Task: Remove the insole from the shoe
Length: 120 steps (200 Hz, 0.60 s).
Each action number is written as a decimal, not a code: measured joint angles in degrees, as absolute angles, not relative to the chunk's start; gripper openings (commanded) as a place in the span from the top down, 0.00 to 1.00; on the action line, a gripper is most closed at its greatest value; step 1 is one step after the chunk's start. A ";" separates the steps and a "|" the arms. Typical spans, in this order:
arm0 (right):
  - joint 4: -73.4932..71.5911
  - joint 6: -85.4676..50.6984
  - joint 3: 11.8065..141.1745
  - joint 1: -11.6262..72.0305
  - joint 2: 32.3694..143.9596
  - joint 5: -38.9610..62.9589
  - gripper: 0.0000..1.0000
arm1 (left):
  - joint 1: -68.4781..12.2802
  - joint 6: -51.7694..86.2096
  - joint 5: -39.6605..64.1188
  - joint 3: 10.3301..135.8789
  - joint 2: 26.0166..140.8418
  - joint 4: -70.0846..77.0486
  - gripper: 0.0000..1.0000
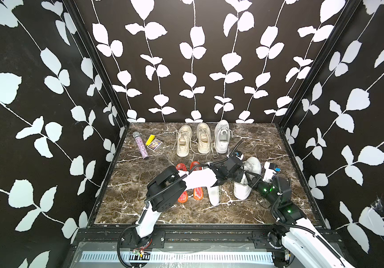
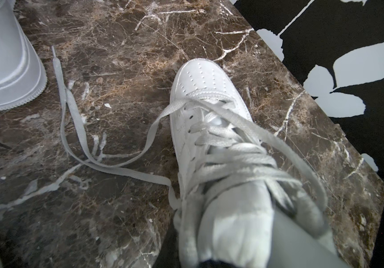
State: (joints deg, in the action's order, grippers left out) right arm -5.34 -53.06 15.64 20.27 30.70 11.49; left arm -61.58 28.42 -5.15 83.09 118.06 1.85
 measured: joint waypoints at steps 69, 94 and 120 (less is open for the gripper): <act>6.70 -46.74 20.97 20.45 21.93 9.34 1.00 | -61.45 28.42 -5.04 89.12 120.88 -2.09 1.00; 7.20 -44.77 24.34 20.53 17.67 8.64 1.00 | -60.55 28.40 -5.23 91.29 122.87 -3.11 1.00; 6.55 -42.92 27.20 20.64 15.05 7.90 1.00 | -59.31 28.36 -5.41 94.98 125.03 -4.78 1.00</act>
